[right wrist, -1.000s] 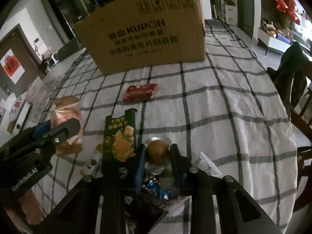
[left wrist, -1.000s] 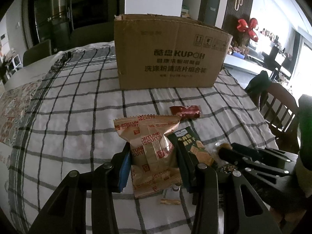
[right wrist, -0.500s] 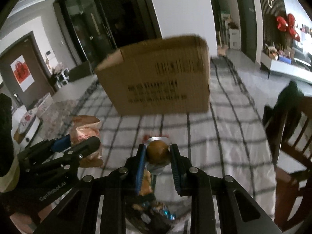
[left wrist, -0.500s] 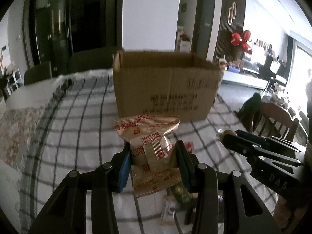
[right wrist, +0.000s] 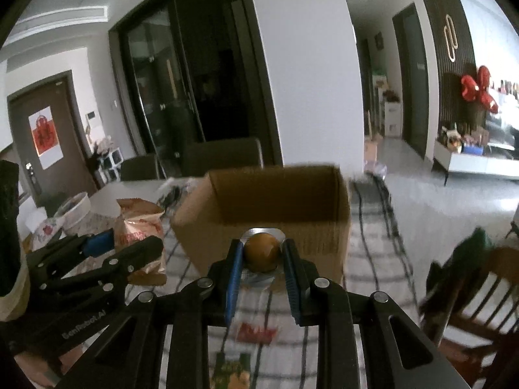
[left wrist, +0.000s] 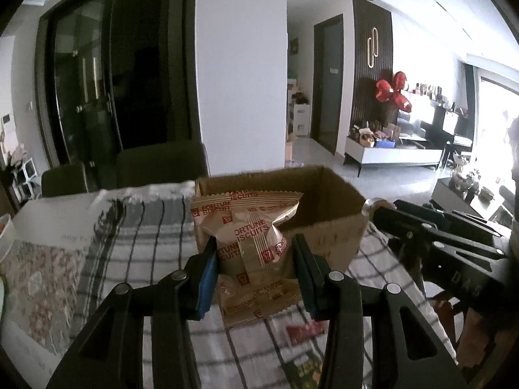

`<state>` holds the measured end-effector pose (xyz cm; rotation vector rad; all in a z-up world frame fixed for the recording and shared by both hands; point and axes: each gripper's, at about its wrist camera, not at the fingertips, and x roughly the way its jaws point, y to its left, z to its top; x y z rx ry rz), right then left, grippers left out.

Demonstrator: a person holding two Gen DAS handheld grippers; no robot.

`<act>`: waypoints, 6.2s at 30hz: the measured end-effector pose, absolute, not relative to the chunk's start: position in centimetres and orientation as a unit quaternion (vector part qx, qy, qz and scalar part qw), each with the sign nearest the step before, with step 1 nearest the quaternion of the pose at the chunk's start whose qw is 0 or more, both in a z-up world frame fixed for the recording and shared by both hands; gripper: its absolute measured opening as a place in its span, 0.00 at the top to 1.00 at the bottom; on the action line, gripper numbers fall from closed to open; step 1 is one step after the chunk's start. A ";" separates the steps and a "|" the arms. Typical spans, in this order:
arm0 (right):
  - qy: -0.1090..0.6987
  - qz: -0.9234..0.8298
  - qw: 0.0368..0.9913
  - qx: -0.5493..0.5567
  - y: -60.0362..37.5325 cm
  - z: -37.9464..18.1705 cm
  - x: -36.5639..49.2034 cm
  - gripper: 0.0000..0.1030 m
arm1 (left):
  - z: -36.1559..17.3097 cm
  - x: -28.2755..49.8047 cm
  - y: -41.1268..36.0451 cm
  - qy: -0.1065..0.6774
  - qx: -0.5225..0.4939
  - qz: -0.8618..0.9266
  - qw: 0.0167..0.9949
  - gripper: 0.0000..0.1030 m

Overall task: Organize snacks
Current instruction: 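Carry both items into the box and open both tools, then move both open tools back down to the remaining snacks, then grasp the small white-wrapped snack with the left tool while the right tool grasps the blue-wrapped candies, then carry both items into the box and open both tools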

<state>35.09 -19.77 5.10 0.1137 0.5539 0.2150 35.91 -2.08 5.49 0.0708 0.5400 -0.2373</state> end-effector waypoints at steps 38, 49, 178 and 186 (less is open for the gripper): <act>0.259 0.072 0.963 0.030 -21.2 7.4 38.5 0.49 | 7.3 38.8 -2.7 0.254 0.042 -0.112 0.960 0.14; 0.258 0.065 0.963 0.039 -21.3 6.8 32.7 0.48 | 7.0 32.8 -2.6 0.241 0.066 -0.113 0.962 0.12; 0.265 0.157 0.947 0.087 -20.0 4.1 28.3 0.77 | 3.4 28.9 -2.4 0.278 0.041 -0.115 0.953 0.81; 0.230 0.159 0.956 0.083 -19.6 6.7 31.4 0.77 | 6.1 32.3 -2.0 0.251 0.030 -0.111 0.961 0.81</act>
